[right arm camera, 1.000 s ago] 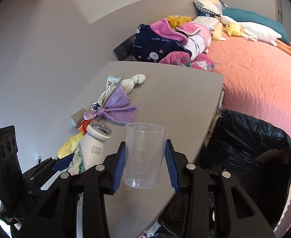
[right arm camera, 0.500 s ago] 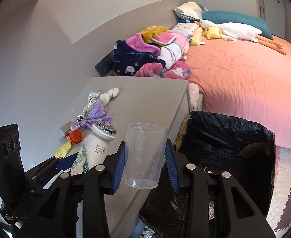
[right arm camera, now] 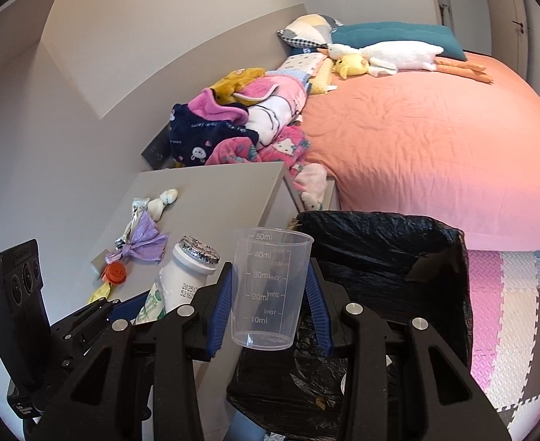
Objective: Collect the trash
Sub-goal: 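Open left tool dropping the bottle while right tool drops the clear cup, then move both open tools back over the remaining table items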
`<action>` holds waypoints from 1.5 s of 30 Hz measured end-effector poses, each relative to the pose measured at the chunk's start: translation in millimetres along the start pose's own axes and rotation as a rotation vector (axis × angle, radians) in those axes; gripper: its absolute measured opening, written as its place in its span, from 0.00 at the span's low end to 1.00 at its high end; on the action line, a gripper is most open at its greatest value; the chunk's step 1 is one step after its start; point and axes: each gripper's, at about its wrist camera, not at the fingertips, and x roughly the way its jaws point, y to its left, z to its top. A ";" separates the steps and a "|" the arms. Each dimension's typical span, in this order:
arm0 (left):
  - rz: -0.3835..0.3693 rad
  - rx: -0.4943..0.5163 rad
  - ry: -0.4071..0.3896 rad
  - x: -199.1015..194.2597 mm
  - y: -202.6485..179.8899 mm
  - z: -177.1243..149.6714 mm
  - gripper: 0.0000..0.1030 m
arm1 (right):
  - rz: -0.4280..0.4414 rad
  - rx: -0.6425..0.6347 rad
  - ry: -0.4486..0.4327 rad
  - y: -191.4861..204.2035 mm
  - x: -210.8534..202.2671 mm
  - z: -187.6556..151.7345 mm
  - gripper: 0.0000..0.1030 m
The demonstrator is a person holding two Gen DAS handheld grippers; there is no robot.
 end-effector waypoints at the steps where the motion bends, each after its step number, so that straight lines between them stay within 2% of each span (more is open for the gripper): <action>1: -0.024 0.011 0.010 2.3 -3.7 0.2 0.70 | -0.008 0.011 -0.007 -4.0 -2.5 0.3 0.40; 2: -0.038 0.020 0.019 4.8 -6.2 0.7 0.72 | -0.014 0.023 -0.017 -7.2 -4.6 1.2 0.41; 3: -0.047 0.030 0.026 6.6 -9.5 0.9 0.77 | -0.028 0.035 -0.025 -10.8 -7.1 1.7 0.47; 4: -0.040 0.043 0.031 8.7 -13.9 1.7 0.92 | -0.061 0.047 -0.037 -13.0 -10.5 2.1 0.64; 5: -0.026 0.055 0.027 9.8 -17.6 2.5 0.94 | -0.097 0.057 -0.055 -14.6 -14.0 2.7 0.81; 6: -0.017 0.070 0.020 10.4 -21.2 2.7 0.94 | -0.132 0.067 -0.083 -16.2 -19.0 2.5 0.83; 8: -0.023 0.087 0.014 11.5 -25.3 3.5 0.94 | -0.141 0.071 -0.121 -19.4 -25.9 4.2 0.84; 11: -0.028 0.084 0.015 12.7 -25.9 5.2 0.94 | -0.140 0.086 -0.133 -24.3 -28.9 6.3 0.85; 26: -0.032 0.071 0.000 5.7 -17.8 4.3 0.94 | -0.107 0.058 -0.126 -9.4 -21.1 7.7 0.85; 38: 0.038 0.005 -0.029 -14.7 16.0 -5.8 0.94 | 0.006 -0.008 -0.083 30.0 3.6 8.3 0.85; 45: 0.098 -0.069 -0.039 -31.3 46.3 -18.8 0.94 | 0.056 -0.065 -0.051 61.4 20.4 5.1 0.85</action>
